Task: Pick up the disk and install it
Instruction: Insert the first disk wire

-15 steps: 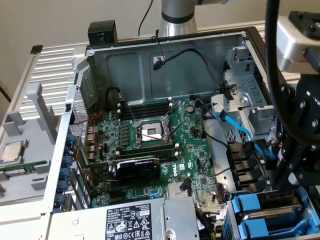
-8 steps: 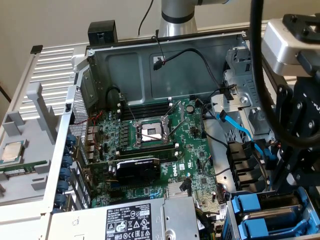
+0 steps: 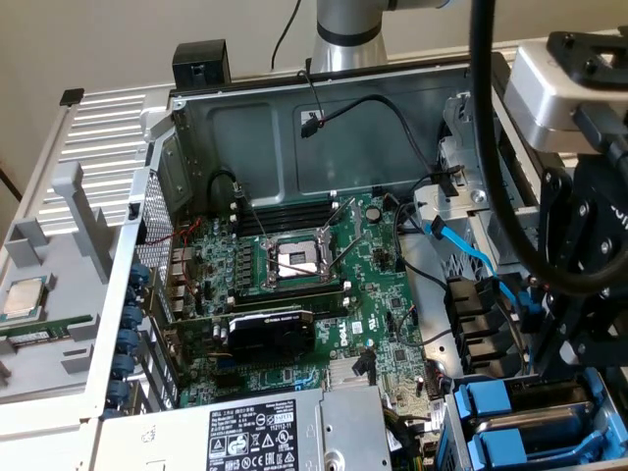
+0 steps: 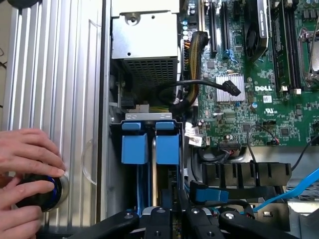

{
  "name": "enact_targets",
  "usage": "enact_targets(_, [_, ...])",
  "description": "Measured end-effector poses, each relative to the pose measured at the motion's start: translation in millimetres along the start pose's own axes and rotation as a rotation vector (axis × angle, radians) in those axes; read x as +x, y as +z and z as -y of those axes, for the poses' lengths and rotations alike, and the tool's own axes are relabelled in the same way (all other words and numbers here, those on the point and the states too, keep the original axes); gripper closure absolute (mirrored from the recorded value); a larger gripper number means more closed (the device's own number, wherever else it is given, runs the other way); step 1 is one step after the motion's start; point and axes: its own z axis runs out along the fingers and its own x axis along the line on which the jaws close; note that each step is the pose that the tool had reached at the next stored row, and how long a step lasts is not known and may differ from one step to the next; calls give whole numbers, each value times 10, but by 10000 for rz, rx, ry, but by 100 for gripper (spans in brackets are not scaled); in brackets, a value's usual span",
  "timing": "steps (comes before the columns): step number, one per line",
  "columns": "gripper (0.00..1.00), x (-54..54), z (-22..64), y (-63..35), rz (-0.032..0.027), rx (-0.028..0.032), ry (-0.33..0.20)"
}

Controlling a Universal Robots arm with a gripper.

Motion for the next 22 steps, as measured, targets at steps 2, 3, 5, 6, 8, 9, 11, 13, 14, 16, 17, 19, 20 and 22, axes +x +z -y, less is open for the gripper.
enact_targets(2, [83, 0, -2, 2, 9, 21, 66])
enact_targets(3, [83, -1, -4, 4, 14, 33, 99])
enact_targets(5, [83, -1, -5, 6, 17, 37, 115])
enact_targets(6, [83, -1, -8, 9, 20, 43, 117])
enact_targets(8, [83, -1, -18, 20, 22, 76, 123])
enact_targets(9, [83, -1, -22, 26, 21, 95, 124])
enact_targets(11, [83, -2, -23, 30, 26, 123, 124])
enact_targets(13, [83, -1, -27, 33, 37, 185, 129])
enact_targets(14, [83, -1, -31, 38, 42, 239, 133])
enact_targets(16, [83, -1, -44, 43, 45, 333, 141])
enact_targets(17, [83, -2, -52, 46, 48, 373, 152])
enact_targets(19, [83, -2, -64, 51, 53, 423, 189])
enact_targets(20, [83, -4, -69, 52, 57, 431, 223])
enact_targets(22, [83, -4, -71, 54, 68, 435, 329])
